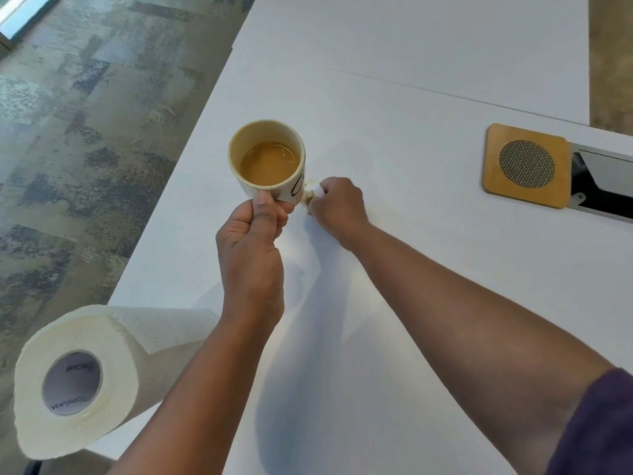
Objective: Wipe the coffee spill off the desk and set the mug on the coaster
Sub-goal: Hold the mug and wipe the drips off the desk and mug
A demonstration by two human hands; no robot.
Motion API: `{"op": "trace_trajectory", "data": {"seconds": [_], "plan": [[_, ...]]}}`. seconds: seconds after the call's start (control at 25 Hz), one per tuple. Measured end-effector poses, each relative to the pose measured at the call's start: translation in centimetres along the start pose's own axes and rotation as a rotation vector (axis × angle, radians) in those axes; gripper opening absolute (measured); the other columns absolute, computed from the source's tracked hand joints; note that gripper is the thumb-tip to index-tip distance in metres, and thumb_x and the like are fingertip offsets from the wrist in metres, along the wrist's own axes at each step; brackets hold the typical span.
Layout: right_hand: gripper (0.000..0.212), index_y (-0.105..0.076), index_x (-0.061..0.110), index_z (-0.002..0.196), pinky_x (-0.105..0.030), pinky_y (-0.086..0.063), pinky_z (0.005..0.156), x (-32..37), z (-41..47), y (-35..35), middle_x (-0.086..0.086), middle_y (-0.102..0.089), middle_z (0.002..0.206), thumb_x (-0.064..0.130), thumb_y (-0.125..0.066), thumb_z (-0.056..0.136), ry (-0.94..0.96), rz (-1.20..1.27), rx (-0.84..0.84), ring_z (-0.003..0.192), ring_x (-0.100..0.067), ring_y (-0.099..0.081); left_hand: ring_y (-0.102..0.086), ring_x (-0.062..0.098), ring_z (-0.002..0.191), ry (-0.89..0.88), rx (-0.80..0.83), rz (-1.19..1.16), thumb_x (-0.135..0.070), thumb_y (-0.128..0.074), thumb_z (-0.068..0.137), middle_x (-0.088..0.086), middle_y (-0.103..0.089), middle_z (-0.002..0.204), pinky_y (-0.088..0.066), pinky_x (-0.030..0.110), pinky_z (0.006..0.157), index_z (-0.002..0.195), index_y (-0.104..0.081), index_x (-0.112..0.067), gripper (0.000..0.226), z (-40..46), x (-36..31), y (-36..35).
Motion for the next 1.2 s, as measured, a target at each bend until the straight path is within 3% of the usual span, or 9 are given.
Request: {"op": "trace_trajectory", "data": {"seconds": [0.04, 0.12, 0.24, 0.32, 0.48, 0.68, 0.88, 1.0, 1.2], "plan": [[0.011, -0.063, 0.022, 0.076, -0.031, -0.052, 0.058, -0.2, 0.1, 0.5, 0.001, -0.064, 0.075, 0.011, -0.063, 0.078, -0.042, 0.145, -0.012, 0.072, -0.024, -0.062, -0.058, 0.009, 0.087, -0.001, -0.002, -0.003, -0.031, -0.049, 0.108, 0.001, -0.069, 0.087, -0.048, 0.022, 0.086, 0.077, -0.07, -0.024, 0.038, 0.1, 0.0, 0.1], [0.027, -0.072, 0.025, 0.09, -0.032, -0.06, 0.066, -1.0, 0.7, 1.4, -0.002, -0.073, 0.087, 0.002, -0.065, 0.076, -0.111, 0.334, -0.006, 0.074, -0.021, -0.07, -0.057, 0.009, 0.086, 0.001, -0.009, -0.005, -0.03, -0.049, 0.108, -0.001, -0.07, 0.087, -0.047, 0.023, 0.086, 0.076, -0.071, -0.025, 0.039, 0.2, 0.1, 0.2], [0.022, -0.073, 0.019, 0.085, -0.024, -0.056, 0.059, -1.4, 1.7, 2.2, -0.003, -0.073, 0.078, -0.002, -0.07, 0.078, -0.117, 0.417, 0.045, 0.058, -0.011, -0.067, -0.057, 0.009, 0.086, 0.002, -0.011, -0.008, -0.031, -0.049, 0.108, 0.0, -0.069, 0.087, -0.047, 0.023, 0.087, 0.073, -0.072, -0.026, 0.042, 0.3, 0.1, 0.4], [0.022, -0.072, 0.017, 0.085, -0.027, -0.06, 0.064, -1.5, 2.2, 2.5, -0.004, -0.072, 0.083, -0.004, -0.073, 0.078, -0.117, 0.424, 0.06, 0.065, -0.014, -0.069, -0.056, 0.009, 0.086, 0.001, -0.012, -0.005, -0.03, -0.048, 0.108, -0.001, -0.07, 0.087, -0.047, 0.023, 0.087, 0.073, -0.071, -0.026, 0.042, 0.4, 0.1, 0.5], [0.024, -0.072, 0.018, 0.074, -0.037, -0.064, 0.071, -2.1, 2.9, 3.4, -0.003, -0.072, 0.087, -0.005, -0.069, 0.079, -0.061, 0.241, -0.054, 0.087, -0.024, -0.074, -0.057, 0.01, 0.087, 0.011, -0.017, -0.003, -0.03, -0.048, 0.108, -0.001, -0.07, 0.087, -0.046, 0.023, 0.086, 0.073, -0.069, -0.025, 0.041, 0.4, 0.1, 0.5], [0.013, -0.074, 0.014, 0.075, -0.022, -0.051, 0.058, -1.9, 2.8, 3.9, 0.004, -0.073, 0.079, 0.007, -0.063, 0.077, 0.04, 0.019, -0.102, 0.074, -0.012, -0.065, -0.058, 0.008, 0.085, 0.018, -0.01, -0.003, -0.03, -0.048, 0.108, -0.007, -0.068, 0.079, -0.049, 0.016, 0.08, 0.083, -0.071, -0.018, 0.036, 0.1, 0.3, 0.5], [0.013, -0.075, 0.006, 0.089, -0.029, -0.052, 0.073, -2.1, 2.5, 3.8, -0.009, -0.069, 0.096, 0.006, -0.071, 0.077, 0.206, -0.132, -0.037, 0.084, -0.018, -0.064, -0.057, 0.009, 0.086, 0.014, -0.008, -0.005, -0.03, -0.048, 0.108, -0.003, -0.068, 0.083, -0.048, 0.02, 0.083, 0.078, -0.07, -0.022, 0.037, 0.1, 0.2, 0.5], [0.012, -0.07, -0.003, 0.08, -0.038, -0.053, 0.071, -1.9, 2.7, 3.8, -0.015, -0.069, 0.083, 0.007, -0.064, 0.08, 0.276, -0.248, -0.072, 0.078, -0.028, -0.061, -0.058, 0.009, 0.088, 0.011, -0.008, -0.004, -0.03, -0.049, 0.108, -0.002, -0.069, 0.085, -0.047, 0.021, 0.084, 0.075, -0.069, -0.023, 0.039, 0.3, 0.3, 0.6], [0.009, -0.073, 0.022, 0.088, -0.031, -0.051, 0.073, -1.0, 3.6, 3.8, 0.008, -0.069, 0.078, 0.019, -0.066, 0.083, 0.241, -0.26, -0.112, 0.081, -0.02, -0.064, -0.059, 0.008, 0.087, 0.01, -0.004, -0.004, -0.03, -0.049, 0.108, -0.002, -0.069, 0.085, -0.049, 0.022, 0.085, 0.075, -0.069, -0.024, 0.039, 0.4, 0.6, 0.7]]}}
Point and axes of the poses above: each hand's wrist, its own z-axis towards the middle knuckle, its own y-axis out of the back of the hand, x = y × z, the point moved 5 cm from there along z, towards the middle knuckle
